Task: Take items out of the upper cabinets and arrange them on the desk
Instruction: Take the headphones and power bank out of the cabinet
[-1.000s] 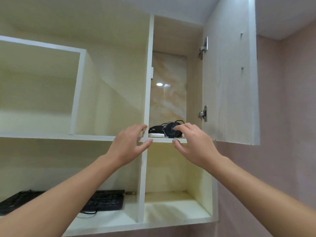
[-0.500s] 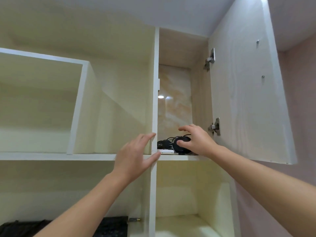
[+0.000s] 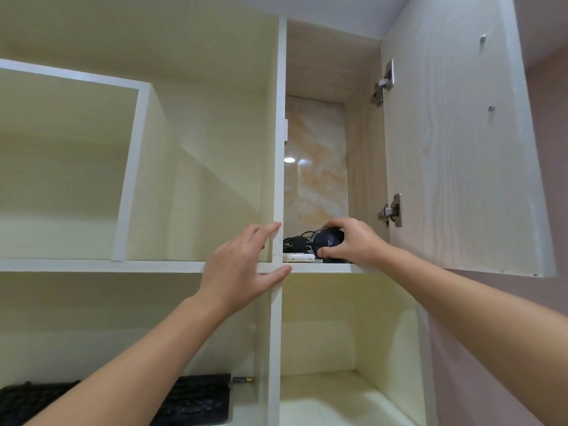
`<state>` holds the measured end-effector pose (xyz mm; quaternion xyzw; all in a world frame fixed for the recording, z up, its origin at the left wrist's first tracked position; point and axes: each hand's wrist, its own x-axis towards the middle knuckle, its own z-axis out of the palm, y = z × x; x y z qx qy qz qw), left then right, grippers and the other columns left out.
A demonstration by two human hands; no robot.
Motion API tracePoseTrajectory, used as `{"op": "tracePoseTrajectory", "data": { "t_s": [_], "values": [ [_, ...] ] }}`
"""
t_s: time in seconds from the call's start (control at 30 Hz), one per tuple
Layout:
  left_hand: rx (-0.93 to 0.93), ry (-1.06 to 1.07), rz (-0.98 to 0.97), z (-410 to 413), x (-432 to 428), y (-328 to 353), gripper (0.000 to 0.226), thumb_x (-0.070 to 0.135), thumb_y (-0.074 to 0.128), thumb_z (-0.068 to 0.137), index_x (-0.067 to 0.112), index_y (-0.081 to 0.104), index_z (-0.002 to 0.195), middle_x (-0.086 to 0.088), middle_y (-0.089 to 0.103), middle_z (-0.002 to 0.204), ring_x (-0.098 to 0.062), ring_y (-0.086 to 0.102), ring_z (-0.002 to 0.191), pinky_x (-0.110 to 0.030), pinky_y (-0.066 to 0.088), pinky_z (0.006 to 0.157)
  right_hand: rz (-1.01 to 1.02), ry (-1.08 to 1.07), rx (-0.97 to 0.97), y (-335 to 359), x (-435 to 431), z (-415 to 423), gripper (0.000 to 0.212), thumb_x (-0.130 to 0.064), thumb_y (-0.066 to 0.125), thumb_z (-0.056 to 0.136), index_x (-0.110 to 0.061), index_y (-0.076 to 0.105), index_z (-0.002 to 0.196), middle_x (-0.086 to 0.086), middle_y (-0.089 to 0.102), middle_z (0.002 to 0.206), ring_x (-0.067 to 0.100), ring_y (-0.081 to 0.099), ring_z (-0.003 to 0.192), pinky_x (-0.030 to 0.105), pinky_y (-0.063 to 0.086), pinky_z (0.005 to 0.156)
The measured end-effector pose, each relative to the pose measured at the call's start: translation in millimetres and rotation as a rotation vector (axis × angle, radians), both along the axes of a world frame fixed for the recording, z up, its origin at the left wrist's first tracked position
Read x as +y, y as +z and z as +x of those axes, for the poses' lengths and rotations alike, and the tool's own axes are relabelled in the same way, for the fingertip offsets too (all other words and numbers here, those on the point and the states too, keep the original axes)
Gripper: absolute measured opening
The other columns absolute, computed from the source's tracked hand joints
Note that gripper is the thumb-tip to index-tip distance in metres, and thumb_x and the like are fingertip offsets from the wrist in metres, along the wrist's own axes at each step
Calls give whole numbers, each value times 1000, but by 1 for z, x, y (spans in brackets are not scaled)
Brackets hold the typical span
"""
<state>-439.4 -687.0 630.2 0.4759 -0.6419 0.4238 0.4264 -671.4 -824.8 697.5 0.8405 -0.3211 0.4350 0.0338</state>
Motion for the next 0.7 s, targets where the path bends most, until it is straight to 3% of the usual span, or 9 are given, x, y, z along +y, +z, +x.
{"op": "tracePoseTrajectory", "data": {
  "t_s": [0.3, 0.6, 0.7],
  "values": [
    [-2, 3, 10, 0, 0, -1, 72, 68, 60, 83, 38, 38, 144, 19, 54, 121, -4, 64, 84, -27, 49, 59, -180, 34, -183, 8, 15, -2, 50, -39, 84, 71, -27, 66, 116, -9, 61, 108, 15, 61, 99, 35, 51, 91],
    [1, 17, 46, -1, 3, 0, 70, 67, 60, 84, 41, 34, 144, 22, 50, 125, -1, 63, 79, -28, 51, 58, -262, 88, -334, 29, 52, -18, 41, -40, 83, 72, -31, 67, 109, -9, 61, 105, 3, 61, 94, 29, 50, 89],
    [16, 11, 59, -2, 3, 0, 70, 65, 62, 84, 40, 35, 143, 22, 51, 126, -2, 64, 80, -29, 51, 59, -274, 98, -327, 26, 70, -27, 40, -40, 83, 71, -33, 67, 107, -11, 62, 105, -2, 60, 94, 22, 47, 83]
  ]
}}
